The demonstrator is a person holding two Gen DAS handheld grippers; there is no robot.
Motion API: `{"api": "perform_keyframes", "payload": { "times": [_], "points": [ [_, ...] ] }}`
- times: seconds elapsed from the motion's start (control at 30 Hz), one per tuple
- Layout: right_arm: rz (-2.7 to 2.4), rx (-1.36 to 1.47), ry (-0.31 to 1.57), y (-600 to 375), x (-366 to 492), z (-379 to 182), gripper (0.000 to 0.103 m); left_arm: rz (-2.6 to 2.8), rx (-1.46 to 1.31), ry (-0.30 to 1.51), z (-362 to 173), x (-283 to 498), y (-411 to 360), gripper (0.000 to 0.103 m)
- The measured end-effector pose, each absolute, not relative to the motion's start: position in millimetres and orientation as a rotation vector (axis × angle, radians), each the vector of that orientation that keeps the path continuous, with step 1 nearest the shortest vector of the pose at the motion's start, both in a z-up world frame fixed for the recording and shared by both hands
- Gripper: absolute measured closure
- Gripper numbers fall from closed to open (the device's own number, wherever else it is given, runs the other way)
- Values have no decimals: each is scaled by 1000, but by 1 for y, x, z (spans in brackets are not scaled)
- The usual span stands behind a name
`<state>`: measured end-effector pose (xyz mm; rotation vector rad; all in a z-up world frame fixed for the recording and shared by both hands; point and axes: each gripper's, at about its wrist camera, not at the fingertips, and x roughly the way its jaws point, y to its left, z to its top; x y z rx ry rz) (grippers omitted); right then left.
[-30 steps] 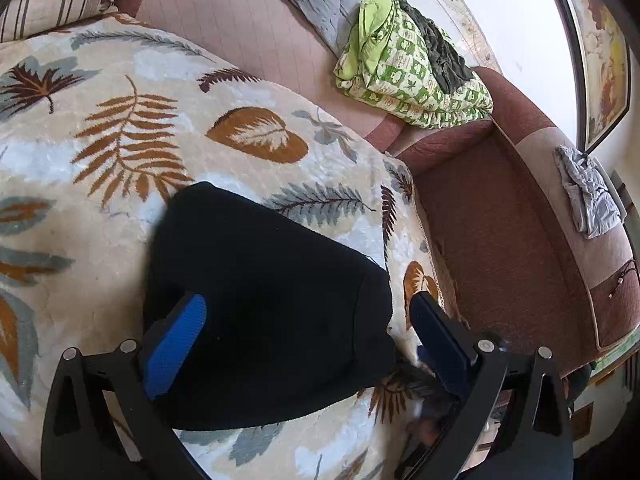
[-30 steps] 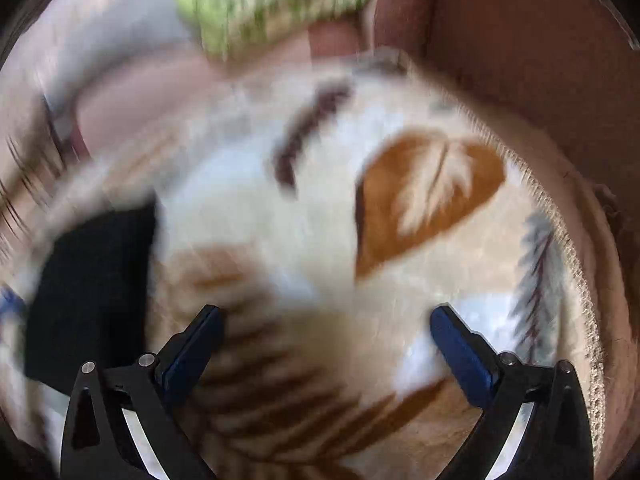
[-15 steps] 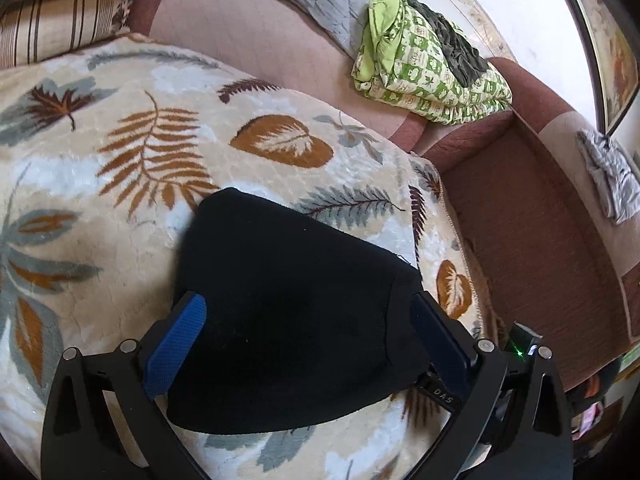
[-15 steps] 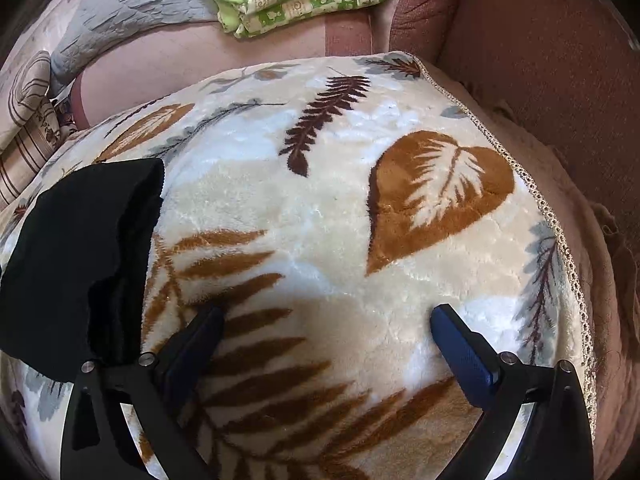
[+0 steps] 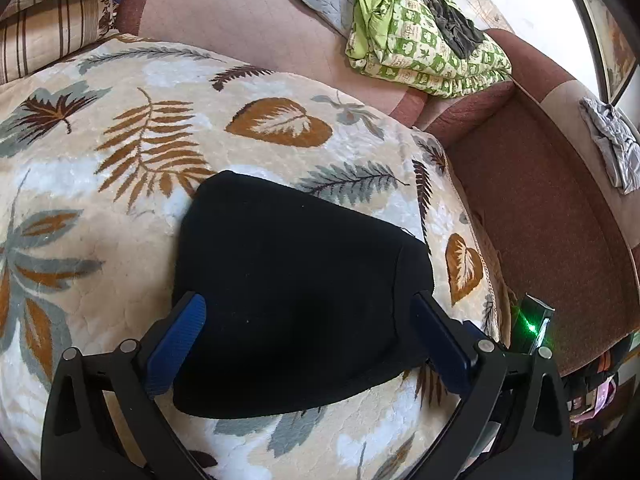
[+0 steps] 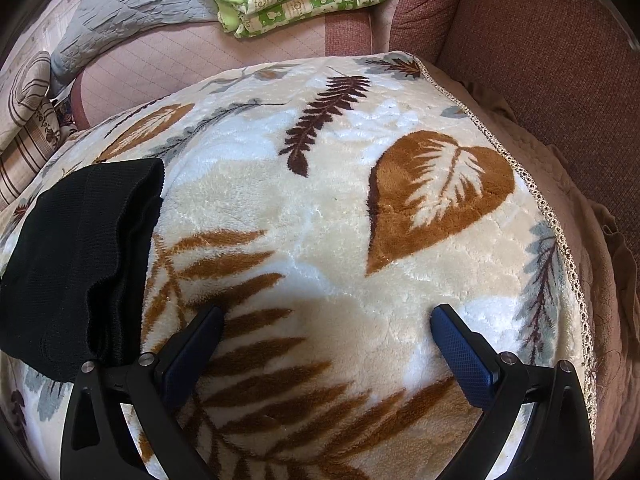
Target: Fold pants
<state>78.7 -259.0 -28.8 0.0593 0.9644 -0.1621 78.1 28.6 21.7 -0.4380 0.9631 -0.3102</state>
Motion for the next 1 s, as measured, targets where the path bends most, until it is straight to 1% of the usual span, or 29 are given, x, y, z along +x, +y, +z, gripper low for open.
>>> {"api": "perform_keyframes", "payload": {
  "times": [0.2,0.53,0.73,1.0],
  "points": [
    [-163,59,965,-259,79,-29,1,-312,-439,950,27,74,34,1],
    [-163,60,966,-259,79,-29,1,-287,-339,831,47,58,45,1],
    [-163,60,967,-260,79,-30,1,-291,-278,801,49,57,37,0],
    [-164,59,965,-259,80,-30,1,-278,-246,848,39,57,27,0]
  ]
}}
